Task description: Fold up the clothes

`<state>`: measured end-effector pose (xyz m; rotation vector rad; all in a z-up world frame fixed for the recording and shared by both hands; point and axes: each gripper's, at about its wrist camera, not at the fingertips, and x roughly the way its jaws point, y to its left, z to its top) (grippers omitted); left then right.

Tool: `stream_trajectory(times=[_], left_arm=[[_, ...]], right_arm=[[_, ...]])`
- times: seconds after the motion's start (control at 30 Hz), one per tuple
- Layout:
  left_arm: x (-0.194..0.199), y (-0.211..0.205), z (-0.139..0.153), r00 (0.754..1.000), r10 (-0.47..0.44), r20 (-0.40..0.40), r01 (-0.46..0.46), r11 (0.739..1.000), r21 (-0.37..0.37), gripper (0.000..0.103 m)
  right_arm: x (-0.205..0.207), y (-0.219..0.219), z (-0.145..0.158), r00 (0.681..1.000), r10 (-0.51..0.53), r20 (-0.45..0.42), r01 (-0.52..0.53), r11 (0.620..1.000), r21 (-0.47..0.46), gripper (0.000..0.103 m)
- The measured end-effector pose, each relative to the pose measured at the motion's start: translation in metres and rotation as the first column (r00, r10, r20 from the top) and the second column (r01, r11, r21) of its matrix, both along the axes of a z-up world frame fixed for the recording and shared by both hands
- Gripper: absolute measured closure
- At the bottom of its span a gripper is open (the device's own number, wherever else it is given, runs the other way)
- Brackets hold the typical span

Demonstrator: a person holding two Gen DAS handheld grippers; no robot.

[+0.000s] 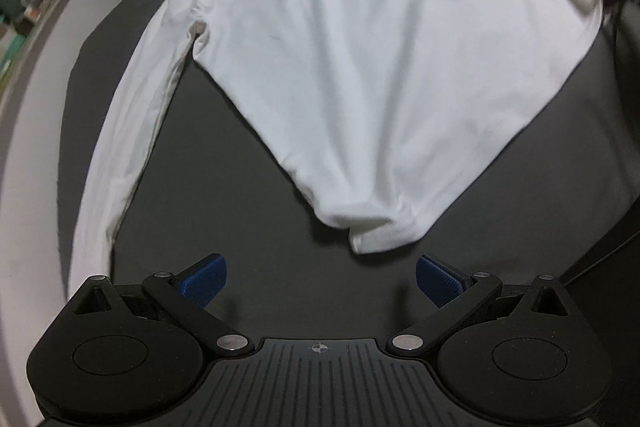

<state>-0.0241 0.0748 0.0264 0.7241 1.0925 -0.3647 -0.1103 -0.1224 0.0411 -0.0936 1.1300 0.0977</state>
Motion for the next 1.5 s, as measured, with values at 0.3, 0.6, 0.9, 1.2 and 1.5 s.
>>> stream_trajectory(times=[0.3,0.6,0.9,1.2,1.5], left_arm=[[0.002,-0.001,-0.019,1.000,0.025,0.018,-0.025,1.000,-0.012,0.000],[-0.001,0.005,-0.013,0.994,0.046,0.099,-0.038,0.996,-0.081,0.000],[-0.004,-0.021,-0.021,0.987,-0.088,0.137,0.086,0.996,0.023,0.000],[-0.012,-0.040,-0.035,0.951,-0.291,0.105,0.243,0.913,0.328,0.000],[-0.003,-0.047,-0.022,0.941,-0.187,0.281,0.139,0.974,0.182,0.000]], right_arm=[[-0.001,-0.035,-0.003,0.976,-0.216,-0.006,0.215,0.973,0.086,0.078],[0.006,-0.014,-0.017,0.979,-0.204,-0.005,0.204,0.977,0.055,0.076],[0.003,-0.023,-0.023,0.965,-0.263,0.018,0.256,0.950,0.179,0.077],[0.001,-0.027,-0.023,0.969,-0.244,0.023,0.236,0.954,0.186,0.077],[0.000,-0.033,-0.021,0.964,-0.263,0.033,0.251,0.945,0.212,0.077]])
